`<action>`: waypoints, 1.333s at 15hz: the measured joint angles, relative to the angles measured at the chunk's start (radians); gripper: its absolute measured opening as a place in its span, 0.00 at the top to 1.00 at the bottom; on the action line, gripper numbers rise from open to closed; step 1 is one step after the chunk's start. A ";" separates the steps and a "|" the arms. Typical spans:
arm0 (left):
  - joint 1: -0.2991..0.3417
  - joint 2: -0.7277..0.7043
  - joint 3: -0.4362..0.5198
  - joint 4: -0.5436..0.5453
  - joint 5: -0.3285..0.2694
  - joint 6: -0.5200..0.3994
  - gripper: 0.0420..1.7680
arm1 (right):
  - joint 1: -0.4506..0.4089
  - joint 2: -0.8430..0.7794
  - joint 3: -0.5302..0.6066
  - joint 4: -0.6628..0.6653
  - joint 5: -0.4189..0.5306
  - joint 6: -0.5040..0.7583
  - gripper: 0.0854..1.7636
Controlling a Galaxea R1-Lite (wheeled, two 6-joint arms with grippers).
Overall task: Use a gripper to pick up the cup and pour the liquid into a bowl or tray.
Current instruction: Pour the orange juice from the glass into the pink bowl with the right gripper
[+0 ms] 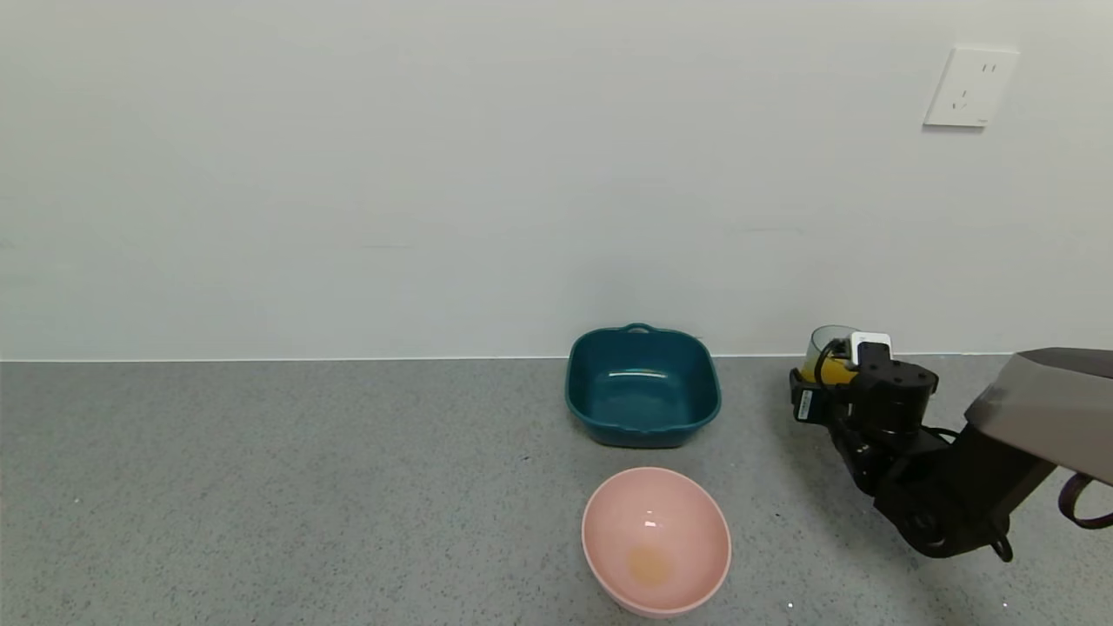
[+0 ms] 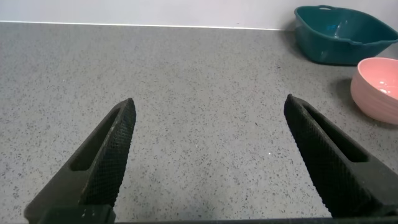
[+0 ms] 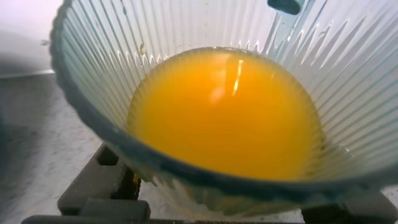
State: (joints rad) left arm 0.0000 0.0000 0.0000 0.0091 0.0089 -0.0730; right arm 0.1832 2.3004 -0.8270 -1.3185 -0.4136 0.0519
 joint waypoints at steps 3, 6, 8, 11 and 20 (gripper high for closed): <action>0.000 0.000 0.000 0.000 0.000 0.000 0.03 | 0.042 -0.079 0.030 0.059 0.000 -0.001 0.24; 0.000 0.000 0.000 0.000 0.000 0.000 0.03 | 0.098 -0.166 0.066 0.119 0.000 -0.008 0.24; 0.000 0.000 0.000 0.000 0.001 0.000 0.03 | 0.142 -0.226 0.090 0.159 -0.004 -0.010 0.24; 0.000 0.000 0.000 0.000 0.000 0.000 0.03 | 0.204 -0.298 0.119 0.211 -0.006 -0.011 0.24; 0.000 0.000 0.000 0.000 0.000 0.000 0.03 | 0.306 -0.389 0.190 0.230 -0.009 -0.061 0.24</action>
State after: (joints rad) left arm 0.0000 0.0000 0.0000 0.0091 0.0091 -0.0730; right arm 0.4887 1.9117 -0.6374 -1.0887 -0.4223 -0.0091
